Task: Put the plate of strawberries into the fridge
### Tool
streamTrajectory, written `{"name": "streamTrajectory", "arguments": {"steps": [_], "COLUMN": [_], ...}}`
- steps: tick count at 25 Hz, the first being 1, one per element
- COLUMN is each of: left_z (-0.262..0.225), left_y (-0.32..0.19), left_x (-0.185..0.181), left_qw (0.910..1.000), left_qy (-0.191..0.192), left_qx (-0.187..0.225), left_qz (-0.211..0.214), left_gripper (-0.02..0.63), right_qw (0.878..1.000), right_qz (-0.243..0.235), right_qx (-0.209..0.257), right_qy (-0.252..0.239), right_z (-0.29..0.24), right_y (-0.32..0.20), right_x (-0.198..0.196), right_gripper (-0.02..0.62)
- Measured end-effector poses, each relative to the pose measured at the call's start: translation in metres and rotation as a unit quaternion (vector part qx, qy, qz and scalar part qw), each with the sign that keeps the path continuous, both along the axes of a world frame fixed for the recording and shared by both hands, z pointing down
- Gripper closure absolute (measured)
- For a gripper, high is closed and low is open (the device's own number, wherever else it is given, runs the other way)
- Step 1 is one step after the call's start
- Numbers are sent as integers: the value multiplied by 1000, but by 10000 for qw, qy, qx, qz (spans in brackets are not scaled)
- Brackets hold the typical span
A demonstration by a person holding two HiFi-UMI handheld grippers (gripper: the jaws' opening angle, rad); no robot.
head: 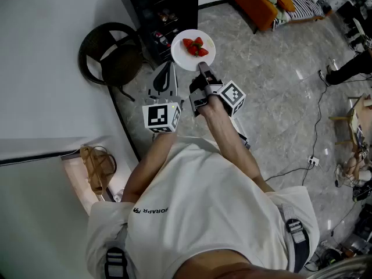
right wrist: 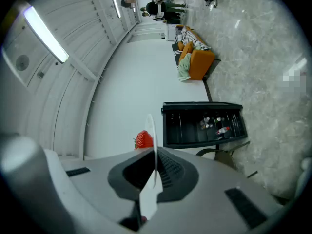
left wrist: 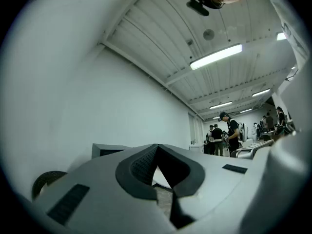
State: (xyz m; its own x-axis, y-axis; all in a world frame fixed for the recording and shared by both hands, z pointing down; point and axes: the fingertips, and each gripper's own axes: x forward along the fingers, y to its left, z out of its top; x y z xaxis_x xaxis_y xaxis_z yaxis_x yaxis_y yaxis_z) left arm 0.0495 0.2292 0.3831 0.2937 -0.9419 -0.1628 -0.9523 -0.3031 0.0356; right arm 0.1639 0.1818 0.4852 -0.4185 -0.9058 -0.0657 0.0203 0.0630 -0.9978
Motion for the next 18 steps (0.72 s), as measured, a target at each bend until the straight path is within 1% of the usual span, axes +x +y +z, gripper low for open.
{"name": "streamTrajectory", "arguments": {"steps": [5,8,13,18], "left_z": [-3,-3,-4,1], "left_y": [34,47,51,37], "left_x": [-8,-10,-15,-27], "left_qw": [10000,9999,9999,9999], "left_qy": [-64,-128,-160,-121], "left_qx": [-50,-29,17,-6], "left_qz": [23,56,51,-7], "left_gripper": [604,604,604,604], "right_qw": [9999,10000,10000,9999], "right_qz": [53,80,40,-48], "right_qx": [-119,-50,19,25], "right_qy": [58,21,45,112], "right_z": [-2,-2,-5,-3], "right_y": [40,51,54,38], "right_x": [-8,-12,-20,-34], "right_gripper": [576,577,577,577]}}
